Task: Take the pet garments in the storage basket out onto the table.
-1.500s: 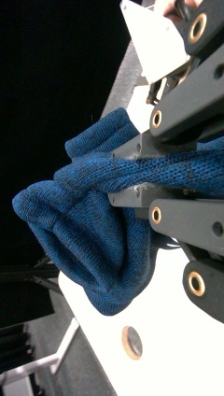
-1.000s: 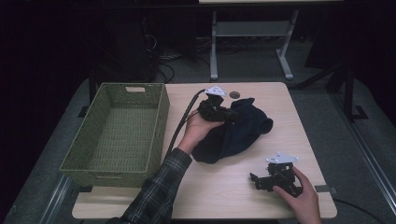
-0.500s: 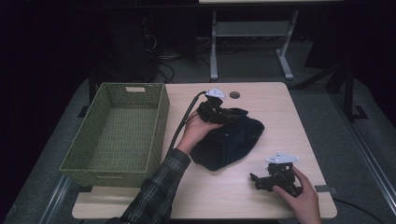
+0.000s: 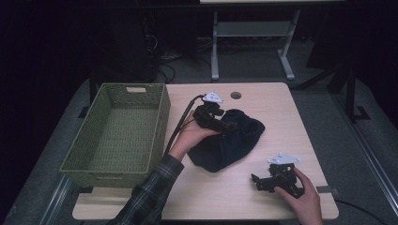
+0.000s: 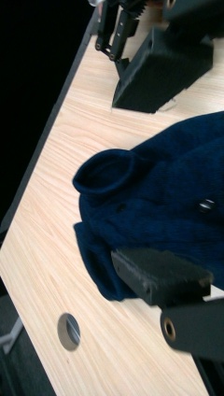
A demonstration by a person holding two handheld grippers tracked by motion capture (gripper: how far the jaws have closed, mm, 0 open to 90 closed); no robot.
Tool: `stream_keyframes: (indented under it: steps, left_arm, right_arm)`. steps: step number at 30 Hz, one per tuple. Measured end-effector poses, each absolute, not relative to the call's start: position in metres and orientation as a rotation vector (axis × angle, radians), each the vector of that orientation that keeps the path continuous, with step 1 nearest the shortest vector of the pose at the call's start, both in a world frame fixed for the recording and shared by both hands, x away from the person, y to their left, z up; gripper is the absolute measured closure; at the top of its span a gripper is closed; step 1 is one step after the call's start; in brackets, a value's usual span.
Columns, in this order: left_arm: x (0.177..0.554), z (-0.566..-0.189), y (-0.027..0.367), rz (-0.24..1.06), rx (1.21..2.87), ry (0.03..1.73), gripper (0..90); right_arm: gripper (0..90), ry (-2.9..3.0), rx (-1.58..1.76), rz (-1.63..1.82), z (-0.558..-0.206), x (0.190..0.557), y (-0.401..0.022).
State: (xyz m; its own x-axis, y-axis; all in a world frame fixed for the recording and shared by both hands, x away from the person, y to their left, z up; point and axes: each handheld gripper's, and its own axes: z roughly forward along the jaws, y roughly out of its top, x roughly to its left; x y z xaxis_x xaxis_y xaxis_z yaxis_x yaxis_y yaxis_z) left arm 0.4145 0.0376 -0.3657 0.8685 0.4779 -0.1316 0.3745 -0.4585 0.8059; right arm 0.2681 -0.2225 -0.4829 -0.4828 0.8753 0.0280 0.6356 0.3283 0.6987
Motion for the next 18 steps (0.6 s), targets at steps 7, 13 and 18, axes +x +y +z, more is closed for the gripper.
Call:
stream_keyframes:
  steps: [7,13,18]
  left_arm:
    - [0.393,-0.369,0.05,0.192,2.101,0.622,15.2]
    - [0.372,-0.372,0.058,0.224,2.104,0.611,14.6]
    - [0.356,-0.377,0.066,0.26,2.131,0.588,14.5]
  right_arm:
    - [0.5,2.245,1.342,0.936,-0.483,0.268,-0.223]
    - [0.5,2.245,1.342,0.936,-0.483,0.268,-0.223]
    - [0.4,2.244,1.343,0.935,-0.483,0.268,-0.222]
